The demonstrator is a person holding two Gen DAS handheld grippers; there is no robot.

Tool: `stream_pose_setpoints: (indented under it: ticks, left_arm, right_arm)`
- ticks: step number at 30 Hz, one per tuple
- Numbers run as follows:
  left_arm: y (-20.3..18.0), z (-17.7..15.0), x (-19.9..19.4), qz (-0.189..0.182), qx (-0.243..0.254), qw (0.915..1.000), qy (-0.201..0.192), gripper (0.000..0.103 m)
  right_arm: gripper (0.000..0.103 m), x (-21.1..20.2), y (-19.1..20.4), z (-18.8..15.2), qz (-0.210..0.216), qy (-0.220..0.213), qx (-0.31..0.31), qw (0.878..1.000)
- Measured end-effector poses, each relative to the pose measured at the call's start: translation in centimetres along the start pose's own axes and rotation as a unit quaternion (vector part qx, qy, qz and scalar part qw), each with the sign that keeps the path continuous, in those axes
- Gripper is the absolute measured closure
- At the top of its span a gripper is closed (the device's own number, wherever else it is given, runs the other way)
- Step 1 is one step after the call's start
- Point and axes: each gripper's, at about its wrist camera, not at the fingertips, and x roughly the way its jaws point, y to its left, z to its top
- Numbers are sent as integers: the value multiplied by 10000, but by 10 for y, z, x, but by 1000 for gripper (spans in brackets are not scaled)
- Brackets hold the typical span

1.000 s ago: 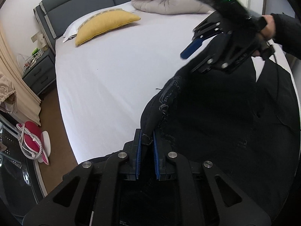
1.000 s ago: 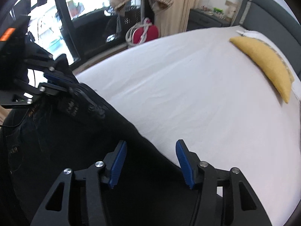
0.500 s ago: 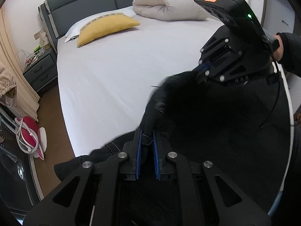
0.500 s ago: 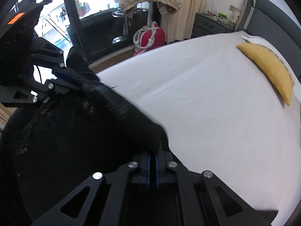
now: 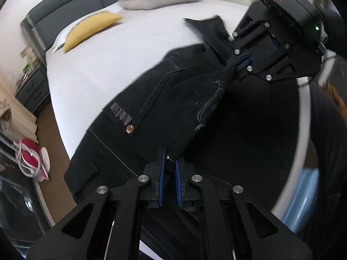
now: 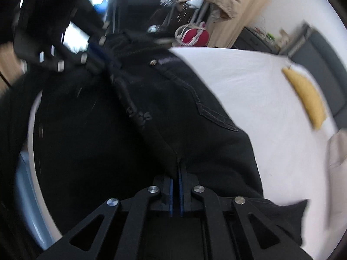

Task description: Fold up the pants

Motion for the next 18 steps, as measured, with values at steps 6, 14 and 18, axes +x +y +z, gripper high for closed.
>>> stream_pose_setpoints:
  ticks: [6,14,18]
  left_arm:
    - [-55,-22,-10,-143,242,9995,147,96]
    - [-106,-32,-15,-160,573,9980,234,96]
    - [-119,-30,-15,-81,734,9969,259,96]
  right_arm:
    - [98,-15,46,-28,-153,137,-101,9997]
    - [98,-16,88,-51,-471,316,-227,9981]
    - [98,-18,91,-51,-640,307,-193,9973]
